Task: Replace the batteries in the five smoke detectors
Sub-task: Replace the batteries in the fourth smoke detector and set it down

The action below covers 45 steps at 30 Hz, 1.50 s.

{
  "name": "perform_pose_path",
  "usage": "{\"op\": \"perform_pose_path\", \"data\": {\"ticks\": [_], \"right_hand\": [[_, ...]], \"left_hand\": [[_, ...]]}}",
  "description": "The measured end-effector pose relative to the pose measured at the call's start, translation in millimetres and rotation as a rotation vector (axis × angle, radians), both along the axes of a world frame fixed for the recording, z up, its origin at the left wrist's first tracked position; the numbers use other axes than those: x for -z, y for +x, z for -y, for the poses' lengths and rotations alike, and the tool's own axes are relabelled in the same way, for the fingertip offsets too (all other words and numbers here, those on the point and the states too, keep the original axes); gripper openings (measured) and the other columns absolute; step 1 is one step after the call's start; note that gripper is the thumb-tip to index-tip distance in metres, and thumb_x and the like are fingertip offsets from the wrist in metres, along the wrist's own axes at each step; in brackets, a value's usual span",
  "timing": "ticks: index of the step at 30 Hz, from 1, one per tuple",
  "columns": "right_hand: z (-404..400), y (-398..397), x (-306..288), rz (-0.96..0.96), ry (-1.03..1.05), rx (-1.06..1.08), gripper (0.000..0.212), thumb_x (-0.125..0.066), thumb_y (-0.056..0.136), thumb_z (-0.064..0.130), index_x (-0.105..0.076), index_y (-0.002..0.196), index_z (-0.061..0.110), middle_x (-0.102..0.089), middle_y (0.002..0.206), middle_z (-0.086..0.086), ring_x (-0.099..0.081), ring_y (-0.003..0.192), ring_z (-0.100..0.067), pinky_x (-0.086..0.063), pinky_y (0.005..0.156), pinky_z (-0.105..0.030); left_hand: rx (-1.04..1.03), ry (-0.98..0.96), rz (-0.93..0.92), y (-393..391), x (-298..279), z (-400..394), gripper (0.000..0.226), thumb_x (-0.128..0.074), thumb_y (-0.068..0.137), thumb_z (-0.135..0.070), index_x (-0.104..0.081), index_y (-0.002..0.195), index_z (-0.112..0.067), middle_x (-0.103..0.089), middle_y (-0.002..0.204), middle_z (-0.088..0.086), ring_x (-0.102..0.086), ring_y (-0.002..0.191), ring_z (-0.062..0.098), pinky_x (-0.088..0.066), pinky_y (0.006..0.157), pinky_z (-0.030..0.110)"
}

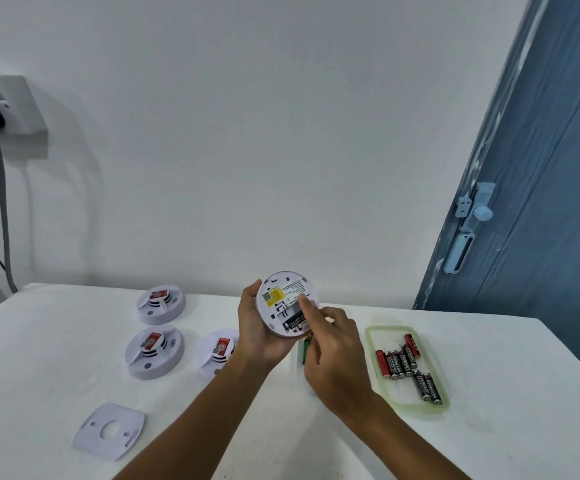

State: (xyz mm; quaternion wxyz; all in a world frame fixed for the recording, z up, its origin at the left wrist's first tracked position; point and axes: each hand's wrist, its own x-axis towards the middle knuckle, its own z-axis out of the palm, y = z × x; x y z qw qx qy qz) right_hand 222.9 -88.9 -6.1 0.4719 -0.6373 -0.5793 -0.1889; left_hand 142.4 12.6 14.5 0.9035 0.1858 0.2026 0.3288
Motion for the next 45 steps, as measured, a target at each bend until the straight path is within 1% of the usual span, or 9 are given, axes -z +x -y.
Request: {"op": "perform_pose_path", "data": {"ticks": [7,12,16,21,28,36,39,42,45], "right_hand": [[8.0,-0.3,7.7,0.347,-0.185,0.045,0.056,-0.044,0.075,0.006,-0.057,0.130,0.012,-0.066,0.119,-0.011,-0.059,0.103,-0.029,-0.050,0.076,-0.038],[3.4,23.6,-13.7,-0.108,-0.078,-0.121,0.035,-0.055,0.077,0.005,-0.072,0.107,0.015,-0.062,0.107,0.009,-0.047,0.109,-0.012,-0.049,0.088,-0.033],[3.0,38.5,-15.8,-0.036,-0.172,-0.255,0.029,-0.060,0.084,0.024,-0.073,0.109,0.020,-0.052,0.136,0.001,-0.040,0.127,-0.016,-0.039,0.103,-0.024],[0.9,36.8,-5.9,0.146,-0.174,-0.187,0.040,-0.061,0.084,0.038,-0.070,0.114,0.015,-0.056,0.134,-0.009,-0.048,0.115,-0.022,-0.053,0.088,-0.041],[-4.3,31.0,-1.4,0.258,-0.137,-0.080,0.034,-0.053,0.090,0.032,-0.070,0.112,0.012,-0.062,0.122,-0.013,-0.055,0.099,-0.028,-0.057,0.073,-0.042],[-1.3,29.3,1.6,0.271,-0.240,-0.087,0.039,-0.050,0.091,0.038,-0.067,0.117,0.015,-0.058,0.123,-0.010,-0.054,0.102,-0.025,-0.057,0.075,-0.038],[1.1,35.0,-3.5,0.111,-0.362,-0.203,0.043,-0.052,0.090,0.044,-0.065,0.123,0.021,-0.055,0.129,-0.002,-0.049,0.110,-0.016,-0.051,0.088,-0.030],[0.9,50.2,-17.7,-0.321,-0.404,-0.380,0.034,-0.058,0.094,0.028,-0.062,0.127,0.026,-0.058,0.126,0.009,-0.055,0.108,-0.002,-0.048,0.089,-0.020],[-5.7,76.5,-25.3,-0.529,-0.347,-0.183,0.029,-0.057,0.094,0.008,-0.066,0.120,0.017,-0.068,0.110,0.003,-0.063,0.092,-0.005,-0.054,0.081,-0.022]], "left_hand": [[0.035,0.015,-0.056,-4.2,0.1,-2.5,0.051,-0.046,0.087,-0.049,-0.066,0.110,-0.009,-0.069,0.103,0.017,-0.059,0.097,0.031,-0.042,0.095,0.044],[0.116,0.028,-0.065,-7.2,-6.2,-2.8,0.053,-0.044,0.089,-0.047,-0.063,0.118,-0.006,-0.065,0.113,0.022,-0.058,0.101,0.036,-0.041,0.093,0.048],[0.159,0.052,-0.051,-7.0,-12.4,-6.0,0.052,-0.041,0.090,-0.044,-0.063,0.119,-0.007,-0.062,0.118,0.021,-0.059,0.102,0.036,-0.041,0.090,0.045],[0.191,0.072,-0.059,-7.8,-14.0,-9.2,0.052,-0.041,0.090,-0.043,-0.071,0.105,-0.003,-0.064,0.111,0.020,-0.063,0.097,0.035,-0.043,0.091,0.046],[0.152,0.054,-0.110,-7.9,-12.3,-7.6,0.048,-0.041,0.091,-0.043,-0.065,0.114,-0.008,-0.063,0.114,0.019,-0.059,0.101,0.033,-0.046,0.086,0.044],[0.144,0.063,-0.158,-8.5,-4.4,-7.8,0.047,-0.041,0.091,-0.042,-0.072,0.100,-0.007,-0.068,0.104,0.019,-0.059,0.097,0.034,-0.041,0.093,0.047],[0.148,0.066,-0.150,-9.9,-2.0,-8.2,0.052,-0.039,0.092,-0.044,-0.075,0.096,-0.006,-0.067,0.105,0.020,-0.062,0.093,0.034,-0.044,0.090,0.046],[0.144,0.033,-0.100,-15.0,2.9,-10.7,0.052,-0.041,0.091,-0.045,-0.067,0.113,-0.006,-0.064,0.117,0.021,-0.060,0.103,0.038,-0.043,0.091,0.051],[0.114,-0.008,-0.075,-21.2,10.9,-17.5,0.053,-0.045,0.089,-0.045,-0.060,0.126,-0.009,-0.060,0.128,0.021,-0.051,0.120,0.043,-0.043,0.093,0.056]]}}
